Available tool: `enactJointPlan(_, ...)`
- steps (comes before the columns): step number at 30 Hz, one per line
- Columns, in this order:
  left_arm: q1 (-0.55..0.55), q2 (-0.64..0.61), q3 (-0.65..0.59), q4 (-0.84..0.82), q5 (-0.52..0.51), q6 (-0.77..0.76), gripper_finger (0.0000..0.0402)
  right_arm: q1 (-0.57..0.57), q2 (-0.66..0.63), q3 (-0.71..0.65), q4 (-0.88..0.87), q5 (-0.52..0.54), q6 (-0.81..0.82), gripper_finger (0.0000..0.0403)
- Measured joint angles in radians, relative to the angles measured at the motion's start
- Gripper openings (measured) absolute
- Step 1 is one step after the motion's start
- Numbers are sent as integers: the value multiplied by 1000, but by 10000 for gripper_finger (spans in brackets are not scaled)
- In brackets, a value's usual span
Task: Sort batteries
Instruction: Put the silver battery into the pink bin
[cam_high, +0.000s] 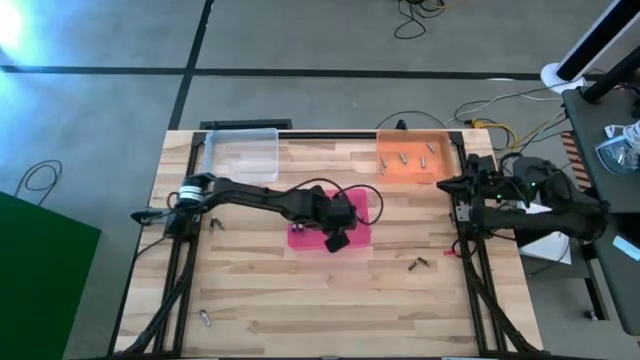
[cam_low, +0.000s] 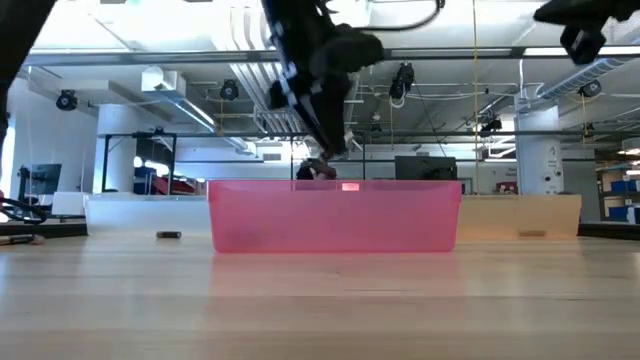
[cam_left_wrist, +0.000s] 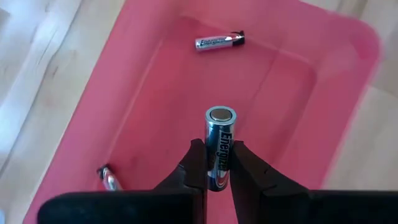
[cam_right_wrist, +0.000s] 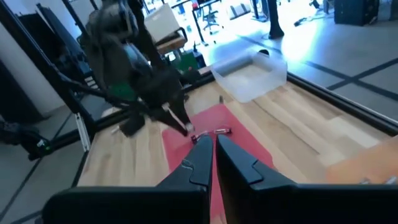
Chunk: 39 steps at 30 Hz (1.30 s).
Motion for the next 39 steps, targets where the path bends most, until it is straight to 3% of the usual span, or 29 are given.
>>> enactJointPlan(9, 45, 130, 38, 13, -1, 102, 24, 0, 155, 121, -39, 12, -3, 12)
enactJointPlan(18, 76, 158, 26, 13, 5, 149, 144, 0, 233, 185, -34, 15, -6, 12)
enactJointPlan(24, 107, 140, 24, -5, 85, 119, 211, 0, 256, 198, -38, 17, -34, 12)
enactJointPlan(30, 77, 86, 24, 11, 72, 103, 226, 0, 188, 89, -17, 26, -107, 12)
enactJointPlan(39, 13, 30, 24, 100, 50, 144, 210, 0, -56, -157, 131, 45, -175, 12)
